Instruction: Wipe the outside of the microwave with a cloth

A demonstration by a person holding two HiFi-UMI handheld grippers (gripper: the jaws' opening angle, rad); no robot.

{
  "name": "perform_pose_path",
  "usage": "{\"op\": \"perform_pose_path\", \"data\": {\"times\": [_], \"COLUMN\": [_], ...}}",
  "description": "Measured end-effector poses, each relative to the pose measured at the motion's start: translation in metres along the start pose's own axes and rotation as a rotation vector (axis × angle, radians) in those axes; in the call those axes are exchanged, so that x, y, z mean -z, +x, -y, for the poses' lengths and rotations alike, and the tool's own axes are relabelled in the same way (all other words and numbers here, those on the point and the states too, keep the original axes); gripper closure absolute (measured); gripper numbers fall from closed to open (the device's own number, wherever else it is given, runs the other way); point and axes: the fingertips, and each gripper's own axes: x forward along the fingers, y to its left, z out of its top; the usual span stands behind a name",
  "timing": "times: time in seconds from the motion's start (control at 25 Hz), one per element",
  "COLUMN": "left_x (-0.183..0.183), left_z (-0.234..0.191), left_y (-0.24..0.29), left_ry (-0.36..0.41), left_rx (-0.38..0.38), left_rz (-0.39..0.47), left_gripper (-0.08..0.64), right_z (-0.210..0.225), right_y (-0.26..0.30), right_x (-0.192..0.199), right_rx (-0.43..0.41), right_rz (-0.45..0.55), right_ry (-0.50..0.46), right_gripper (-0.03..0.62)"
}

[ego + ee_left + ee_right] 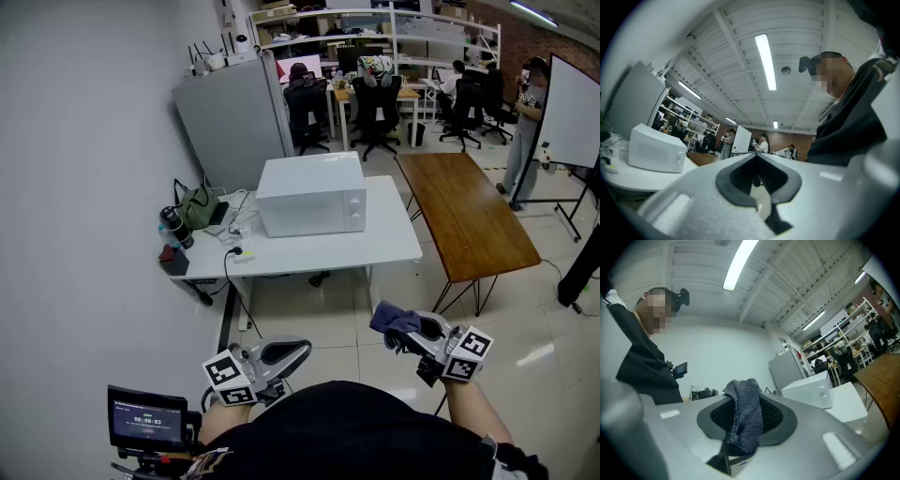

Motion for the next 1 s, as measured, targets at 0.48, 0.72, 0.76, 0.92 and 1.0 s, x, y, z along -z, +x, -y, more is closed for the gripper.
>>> {"op": "perform_pose_path", "data": {"times": [0.48,0.72,0.76,0.92,1.0], "left_x": [-0.022,-0.062,-0.069,-0.094,-0.1], "left_z": [-0.133,-0.246,-0.266,-0.331,-0.348], "left_y": [-0.031,-0.069,-0.074,-0.085,-0.083], "left_ry": [-0.019,0.02,0.031,0.031,0.014], "left_rx": [-0.019,0.038,0.051,0.07,0.068], "left_rz": [0.068,0.061,0.052,0.058,0.071], "left_gripper": [0.555,0.555,0.555,0.555,0.555], "right_z": [0.06,0.101,0.108,0.133,0.145], "right_y": [0.13,0.251,0.27,0.326,0.333], "right_x": [-0.004,-0.033,-0.039,-0.057,-0.064], "right_rx": [-0.024,0.043,0.053,0.084,0.093], "right_rz": [-0.113,-0.115,-0.118,-0.125,-0.133], "right_ry": [-0.13,-0.161,-0.174,-0.222,-0.235], "right_gripper": [0.486,0.487,0.486,0.486,0.486]}}
